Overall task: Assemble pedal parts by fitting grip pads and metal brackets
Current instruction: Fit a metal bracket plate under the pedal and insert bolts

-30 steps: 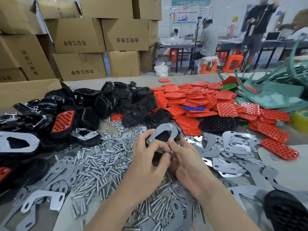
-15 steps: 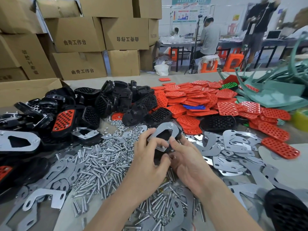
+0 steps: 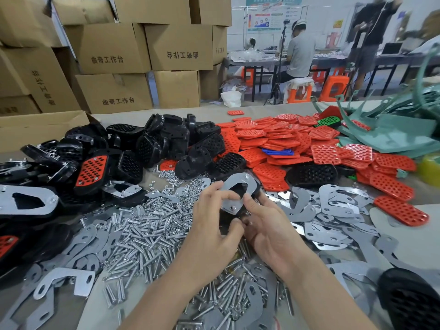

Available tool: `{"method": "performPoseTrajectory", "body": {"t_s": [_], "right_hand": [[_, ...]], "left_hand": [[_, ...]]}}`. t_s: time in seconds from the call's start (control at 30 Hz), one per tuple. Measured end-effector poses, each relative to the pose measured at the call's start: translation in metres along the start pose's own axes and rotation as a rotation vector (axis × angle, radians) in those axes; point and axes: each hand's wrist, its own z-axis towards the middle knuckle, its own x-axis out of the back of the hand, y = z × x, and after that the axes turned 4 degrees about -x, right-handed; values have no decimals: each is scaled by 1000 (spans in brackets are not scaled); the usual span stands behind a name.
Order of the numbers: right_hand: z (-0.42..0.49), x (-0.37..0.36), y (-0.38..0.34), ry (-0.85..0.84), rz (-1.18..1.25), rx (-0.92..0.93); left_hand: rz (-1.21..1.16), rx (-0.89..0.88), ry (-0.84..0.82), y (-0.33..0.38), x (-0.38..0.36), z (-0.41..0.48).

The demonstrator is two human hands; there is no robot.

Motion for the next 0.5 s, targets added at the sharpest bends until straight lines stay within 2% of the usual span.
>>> {"method": "performPoseTrajectory", "body": {"t_s": [0.1,0.27,0.5], "right_hand": [[2,1,2,-22,-41,9],[2,1,1,-21,30,-6],[2,0,2,-28,21,11]], "left_hand": [[68,4,14,-2,-2,1],[21,14,-31,-1,0,0],[26,50,-12,-1,-1,2]]}}
